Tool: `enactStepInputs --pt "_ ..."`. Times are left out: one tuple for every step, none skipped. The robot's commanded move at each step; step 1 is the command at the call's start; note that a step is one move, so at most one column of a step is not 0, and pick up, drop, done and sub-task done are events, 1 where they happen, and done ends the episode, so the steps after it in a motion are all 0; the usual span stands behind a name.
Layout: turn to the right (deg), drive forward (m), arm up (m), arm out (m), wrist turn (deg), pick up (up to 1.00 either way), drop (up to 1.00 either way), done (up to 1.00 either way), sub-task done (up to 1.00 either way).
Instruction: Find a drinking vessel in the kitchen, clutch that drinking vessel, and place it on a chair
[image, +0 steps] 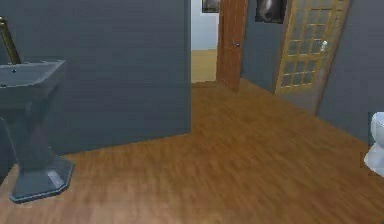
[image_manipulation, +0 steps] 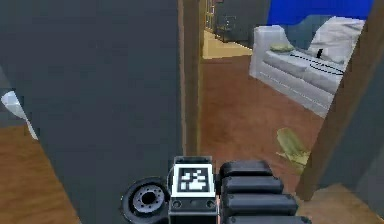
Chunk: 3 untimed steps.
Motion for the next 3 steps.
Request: enactStepInputs --pt "12.0 0.00 0.00 0.00 0.0 0.00 0.00 0.00 0.00" --pt "0.0 0.85 0.00 0.00 0.0 0.00 0.00 0.00 0.00" --pt "3.0 0.00 0.00 0.00 0.0 0.00 0.00 0.00 0.00"
